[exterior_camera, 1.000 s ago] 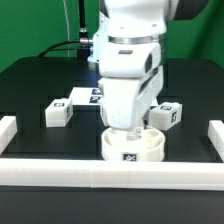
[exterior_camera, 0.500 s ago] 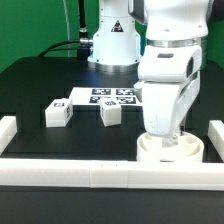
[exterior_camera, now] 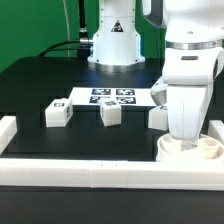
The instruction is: Assemble stool
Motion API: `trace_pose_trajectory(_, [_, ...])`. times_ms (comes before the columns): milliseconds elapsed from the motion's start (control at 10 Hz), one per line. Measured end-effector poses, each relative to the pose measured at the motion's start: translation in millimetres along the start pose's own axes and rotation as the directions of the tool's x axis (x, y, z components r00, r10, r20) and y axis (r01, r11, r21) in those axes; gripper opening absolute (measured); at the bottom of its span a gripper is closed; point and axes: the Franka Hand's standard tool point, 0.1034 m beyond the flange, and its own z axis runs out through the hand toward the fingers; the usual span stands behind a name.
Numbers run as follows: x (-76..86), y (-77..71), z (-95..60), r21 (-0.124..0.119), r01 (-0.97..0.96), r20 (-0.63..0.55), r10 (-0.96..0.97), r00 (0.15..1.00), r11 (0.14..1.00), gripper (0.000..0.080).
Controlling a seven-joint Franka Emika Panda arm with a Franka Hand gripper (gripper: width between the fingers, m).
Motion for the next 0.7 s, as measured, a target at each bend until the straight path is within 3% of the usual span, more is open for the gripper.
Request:
trace_pose_trajectory(300, [-0.1,0.2,-0.7,0.004,-0.011,0.003,0.011,1.000,1.000,0.0031])
trace_pose_trajectory(500, [-0.7,0.5,-0.7,0.004,-0.012,0.003,0.012,1.000,1.000,0.0402])
trace_pose_trajectory(600, [-1.8,0.9,-1.2,0.004,-0.012,0.004,0.012,1.000,1.000,0.0402])
trace_pose_trajectory(700, [-6.6,1.2,-4.7,0.002,-0.015,0.006,0.015,1.000,1.000,0.0537])
